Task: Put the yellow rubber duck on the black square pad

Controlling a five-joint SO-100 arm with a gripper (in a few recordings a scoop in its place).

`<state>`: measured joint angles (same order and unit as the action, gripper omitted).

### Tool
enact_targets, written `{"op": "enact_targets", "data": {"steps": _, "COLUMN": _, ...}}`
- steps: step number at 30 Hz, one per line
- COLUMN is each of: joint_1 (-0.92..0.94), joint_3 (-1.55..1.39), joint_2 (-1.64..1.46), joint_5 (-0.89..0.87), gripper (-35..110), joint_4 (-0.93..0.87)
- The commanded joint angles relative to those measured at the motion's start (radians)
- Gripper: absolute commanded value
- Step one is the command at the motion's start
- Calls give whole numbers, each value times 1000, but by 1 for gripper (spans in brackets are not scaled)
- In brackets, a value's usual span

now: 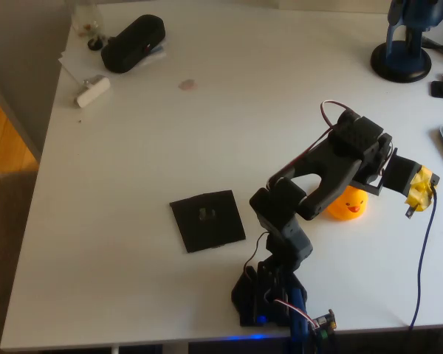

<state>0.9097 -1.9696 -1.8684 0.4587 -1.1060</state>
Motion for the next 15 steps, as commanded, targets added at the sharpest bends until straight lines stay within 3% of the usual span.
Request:
{"op": "enact_targets", "data": {"steps": 1, "joint_1": 6, "joint_3": 6, "joint_2": 0, "joint_5": -5, "gripper": 34, "joint_4": 2}}
{"op": "enact_targets", "data": {"steps": 15, "joint_1": -5, "joint_3": 6, "joint_2": -11, "joint_5": -5, "gripper": 34, "joint_4": -9}}
